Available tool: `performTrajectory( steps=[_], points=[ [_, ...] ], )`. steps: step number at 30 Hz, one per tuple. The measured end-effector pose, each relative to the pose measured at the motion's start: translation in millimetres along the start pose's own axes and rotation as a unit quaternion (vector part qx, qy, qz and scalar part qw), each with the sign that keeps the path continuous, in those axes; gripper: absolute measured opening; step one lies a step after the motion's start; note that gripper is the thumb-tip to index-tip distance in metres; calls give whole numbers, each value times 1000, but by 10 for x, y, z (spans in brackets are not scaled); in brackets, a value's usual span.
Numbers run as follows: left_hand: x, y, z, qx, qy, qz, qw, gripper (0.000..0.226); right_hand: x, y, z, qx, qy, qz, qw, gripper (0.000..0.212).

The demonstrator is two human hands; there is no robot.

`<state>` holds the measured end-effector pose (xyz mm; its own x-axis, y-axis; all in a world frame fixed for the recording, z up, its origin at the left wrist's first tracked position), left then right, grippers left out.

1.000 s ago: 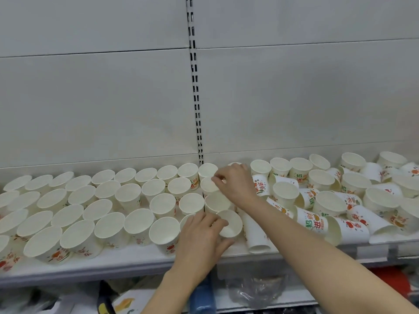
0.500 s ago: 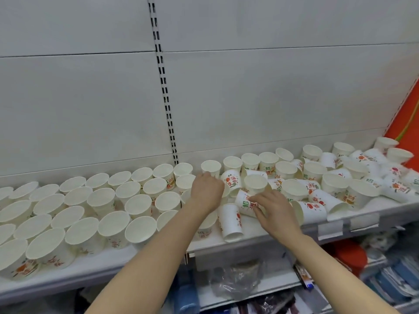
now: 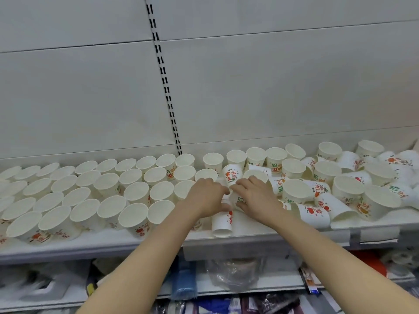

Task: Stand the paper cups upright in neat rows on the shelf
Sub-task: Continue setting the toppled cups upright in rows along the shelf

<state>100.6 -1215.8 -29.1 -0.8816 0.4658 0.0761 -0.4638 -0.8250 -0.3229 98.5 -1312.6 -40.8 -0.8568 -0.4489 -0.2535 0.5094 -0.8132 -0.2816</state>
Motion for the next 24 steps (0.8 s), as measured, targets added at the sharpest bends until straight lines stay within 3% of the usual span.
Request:
performTrajectory(
  steps=[3, 6, 9, 12, 15, 18, 21, 24],
  points=[
    [-71, 18, -70, -24, -45, 9, 999, 41, -53, 11, -5, -3, -9, 8, 1000, 44],
    [-74, -75, -38, 60, -52, 54, 995, 30, -96, -9, 20, 2, -9, 22, 1000, 44],
    [56, -216, 100, 102, 7, 124, 987, 18, -135, -46, 22, 11, -27, 34, 999, 39],
    [294, -238, 184, 38, 88, 202, 975, 18, -166, -92, 24, 30, -43, 54, 997, 32],
    [413, -147, 77, -11, 90, 228, 970, 22, -211, -159, 31, 43, -51, 79, 995, 23],
    [455, -120, 33, 15, 100, 231, 968, 22, -219, -203, 133, 23, -44, 81, 995, 16],
    [538, -196, 101, 86, 158, 252, 951, 27, -62, -160, 356, -43, 8, 58, 997, 15],
    [538, -310, 154, 124, 190, 269, 936, 24, 253, -120, 509, -95, 113, 76, 986, 16]
  ],
)
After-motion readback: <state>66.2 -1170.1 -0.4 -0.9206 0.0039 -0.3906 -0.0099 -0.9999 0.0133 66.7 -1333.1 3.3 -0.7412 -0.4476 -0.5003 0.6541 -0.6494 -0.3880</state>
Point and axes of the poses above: each hand's wrist, its own x-axis away from the middle knuckle, its own z-axis out of the back of the hand, y = z × x, the point moved 9 cm from there along -x, towards the middle knuckle, and after that the axes turned 15 degrees about -x, right-handed, at the moved point
